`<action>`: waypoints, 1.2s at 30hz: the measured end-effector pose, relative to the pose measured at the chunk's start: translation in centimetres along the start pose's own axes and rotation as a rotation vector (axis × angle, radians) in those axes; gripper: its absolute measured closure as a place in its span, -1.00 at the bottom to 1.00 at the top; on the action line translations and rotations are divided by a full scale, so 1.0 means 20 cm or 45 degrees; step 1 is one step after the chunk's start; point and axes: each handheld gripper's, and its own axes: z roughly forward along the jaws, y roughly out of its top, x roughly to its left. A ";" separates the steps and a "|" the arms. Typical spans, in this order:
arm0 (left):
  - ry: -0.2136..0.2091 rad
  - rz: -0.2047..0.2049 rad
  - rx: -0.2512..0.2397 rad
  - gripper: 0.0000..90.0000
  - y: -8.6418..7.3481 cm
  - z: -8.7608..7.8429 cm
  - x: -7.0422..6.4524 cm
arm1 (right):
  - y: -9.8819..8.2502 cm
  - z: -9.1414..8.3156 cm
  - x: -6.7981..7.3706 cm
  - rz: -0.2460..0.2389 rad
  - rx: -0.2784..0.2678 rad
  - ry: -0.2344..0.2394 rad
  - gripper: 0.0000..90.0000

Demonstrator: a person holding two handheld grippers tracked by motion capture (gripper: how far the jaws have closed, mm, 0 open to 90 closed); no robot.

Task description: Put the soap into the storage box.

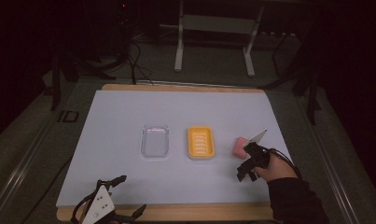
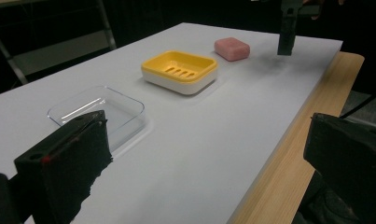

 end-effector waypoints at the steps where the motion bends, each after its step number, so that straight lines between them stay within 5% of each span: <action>1: 0.001 0.000 0.000 -0.98 0.00 0.00 0.00 | 0.01 -0.01 0.01 -0.001 -0.001 -0.006 -0.54; 20: -0.009 0.007 -0.001 -0.98 0.00 0.01 0.00 | 0.17 -0.10 0.08 0.014 -0.016 -0.029 -0.55; 25: -0.010 0.004 -0.004 -0.98 0.00 0.01 0.00 | 0.22 -0.13 0.06 0.033 -0.062 -0.048 -0.56; 30: -0.016 0.007 0.000 -0.98 0.00 0.01 0.00 | 0.26 -0.17 0.07 -0.015 -0.156 -0.126 -0.55; 36: -0.016 0.006 0.001 -0.98 0.00 0.01 0.00 | 0.30 -0.18 0.04 0.042 -0.194 -0.091 -0.68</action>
